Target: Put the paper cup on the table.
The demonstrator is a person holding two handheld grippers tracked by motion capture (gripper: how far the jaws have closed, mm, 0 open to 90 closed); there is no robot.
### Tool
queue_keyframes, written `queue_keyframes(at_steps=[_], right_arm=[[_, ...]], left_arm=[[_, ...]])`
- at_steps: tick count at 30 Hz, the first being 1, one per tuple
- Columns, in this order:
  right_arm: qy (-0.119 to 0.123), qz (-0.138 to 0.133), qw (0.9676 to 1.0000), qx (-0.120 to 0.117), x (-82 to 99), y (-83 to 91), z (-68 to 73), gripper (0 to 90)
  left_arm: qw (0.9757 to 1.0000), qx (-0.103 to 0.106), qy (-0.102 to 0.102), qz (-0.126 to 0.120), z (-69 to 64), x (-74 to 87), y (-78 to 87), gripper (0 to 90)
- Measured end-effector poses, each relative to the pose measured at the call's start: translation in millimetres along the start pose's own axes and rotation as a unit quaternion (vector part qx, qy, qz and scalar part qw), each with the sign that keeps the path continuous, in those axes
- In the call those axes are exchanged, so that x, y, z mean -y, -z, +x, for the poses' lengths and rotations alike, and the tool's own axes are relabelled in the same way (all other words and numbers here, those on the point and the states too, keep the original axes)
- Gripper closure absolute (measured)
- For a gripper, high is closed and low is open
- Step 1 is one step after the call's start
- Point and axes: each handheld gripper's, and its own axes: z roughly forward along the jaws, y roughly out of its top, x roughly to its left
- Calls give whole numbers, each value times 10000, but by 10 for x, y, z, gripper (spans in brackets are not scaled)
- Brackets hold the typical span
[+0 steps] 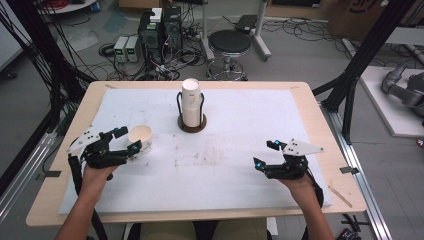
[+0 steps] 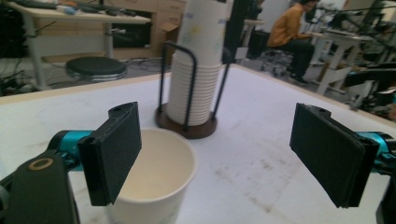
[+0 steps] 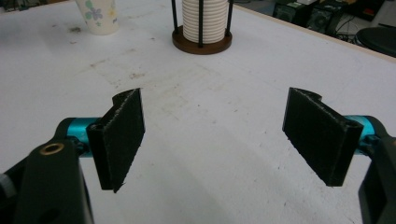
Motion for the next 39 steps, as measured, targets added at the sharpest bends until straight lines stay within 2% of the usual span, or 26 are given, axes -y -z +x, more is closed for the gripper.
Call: queue_keyframes(at_steps=[8, 17, 26, 39], right_arm=[[-21, 4, 9999, 158, 40, 31, -29, 213], [3, -120, 9995, 301, 41, 98, -50, 213], [4, -174, 9993, 343, 9, 132, 11, 214], [-24, -166, 9994, 308, -7, 77, 4, 214]], left_arm=[[9993, 332, -131, 121, -161, 37, -184, 167], [9982, 490, -310, 120, -274, 58, -240, 167], [9977, 447, -441, 243, -309, 98, -193, 169], [9983, 303, -408, 288, -274, 139, -163, 170]])
